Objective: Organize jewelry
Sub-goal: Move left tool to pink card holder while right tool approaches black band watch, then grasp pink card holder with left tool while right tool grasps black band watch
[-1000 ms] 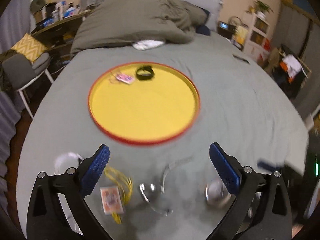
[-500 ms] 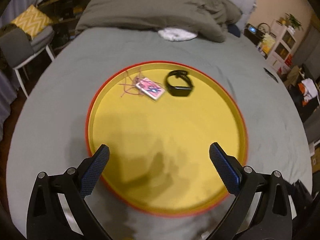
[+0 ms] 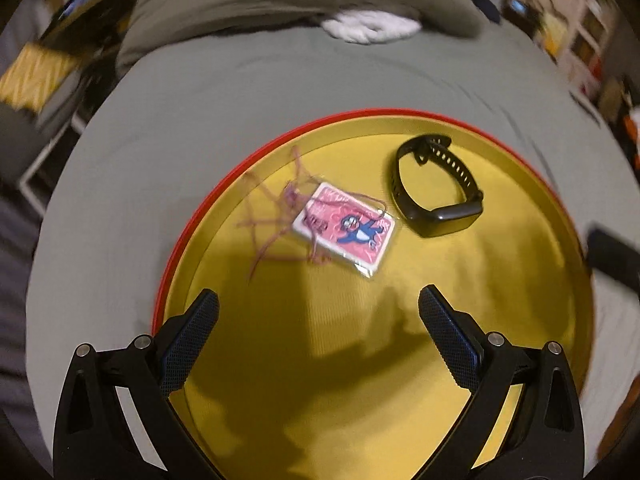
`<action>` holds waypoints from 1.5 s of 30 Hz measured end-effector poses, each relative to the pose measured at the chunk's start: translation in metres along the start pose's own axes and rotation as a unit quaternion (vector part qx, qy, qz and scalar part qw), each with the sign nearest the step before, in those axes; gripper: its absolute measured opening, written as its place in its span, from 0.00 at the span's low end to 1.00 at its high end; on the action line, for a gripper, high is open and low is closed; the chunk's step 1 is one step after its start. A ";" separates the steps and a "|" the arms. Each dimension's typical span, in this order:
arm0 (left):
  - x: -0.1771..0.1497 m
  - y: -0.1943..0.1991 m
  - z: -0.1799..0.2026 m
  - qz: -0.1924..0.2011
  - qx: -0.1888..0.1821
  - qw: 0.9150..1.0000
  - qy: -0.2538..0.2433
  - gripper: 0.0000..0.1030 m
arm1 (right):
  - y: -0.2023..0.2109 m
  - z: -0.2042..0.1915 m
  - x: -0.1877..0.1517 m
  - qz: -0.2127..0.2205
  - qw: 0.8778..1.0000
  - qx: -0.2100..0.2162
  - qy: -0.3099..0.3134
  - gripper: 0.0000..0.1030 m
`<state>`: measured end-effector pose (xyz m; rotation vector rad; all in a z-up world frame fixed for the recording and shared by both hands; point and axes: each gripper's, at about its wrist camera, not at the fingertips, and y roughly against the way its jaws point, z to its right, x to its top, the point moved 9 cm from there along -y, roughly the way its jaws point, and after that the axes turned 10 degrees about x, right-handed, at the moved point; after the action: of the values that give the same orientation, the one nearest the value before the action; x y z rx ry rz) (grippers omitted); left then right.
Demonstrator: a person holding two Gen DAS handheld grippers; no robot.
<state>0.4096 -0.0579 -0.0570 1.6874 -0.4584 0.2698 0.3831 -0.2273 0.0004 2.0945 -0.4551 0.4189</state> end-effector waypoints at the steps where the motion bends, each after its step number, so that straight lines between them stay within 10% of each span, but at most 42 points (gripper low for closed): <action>1: 0.001 -0.005 0.001 0.001 0.002 1.000 -0.008 0.95 | -0.010 0.001 0.004 -0.006 1.000 -0.001 -0.007 0.71; 14: 0.023 -0.025 0.005 0.015 -0.027 0.996 -0.081 0.96 | -0.076 0.007 0.028 -0.018 0.997 -0.068 0.006 0.69; 19: 0.025 -0.022 0.006 0.021 -0.027 0.996 -0.080 0.93 | -0.074 0.008 0.030 -0.014 0.995 -0.100 0.026 0.35; 29: 0.022 -0.010 0.015 0.044 -0.038 0.994 -0.095 0.65 | -0.085 -0.006 0.028 -0.025 0.991 -0.117 0.057 0.27; 31: 0.023 -0.009 0.015 0.048 -0.039 0.993 -0.097 0.64 | -0.085 -0.003 0.029 -0.023 0.991 -0.122 0.053 0.07; 45: 0.020 0.011 0.015 0.074 -0.047 0.992 -0.094 0.58 | -0.070 -0.021 0.019 0.005 0.986 -0.133 0.103 0.04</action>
<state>0.4218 -0.0770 -0.0412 1.5960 -0.7278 0.1931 0.4301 -0.1765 -0.0308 1.7702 -0.3778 0.5428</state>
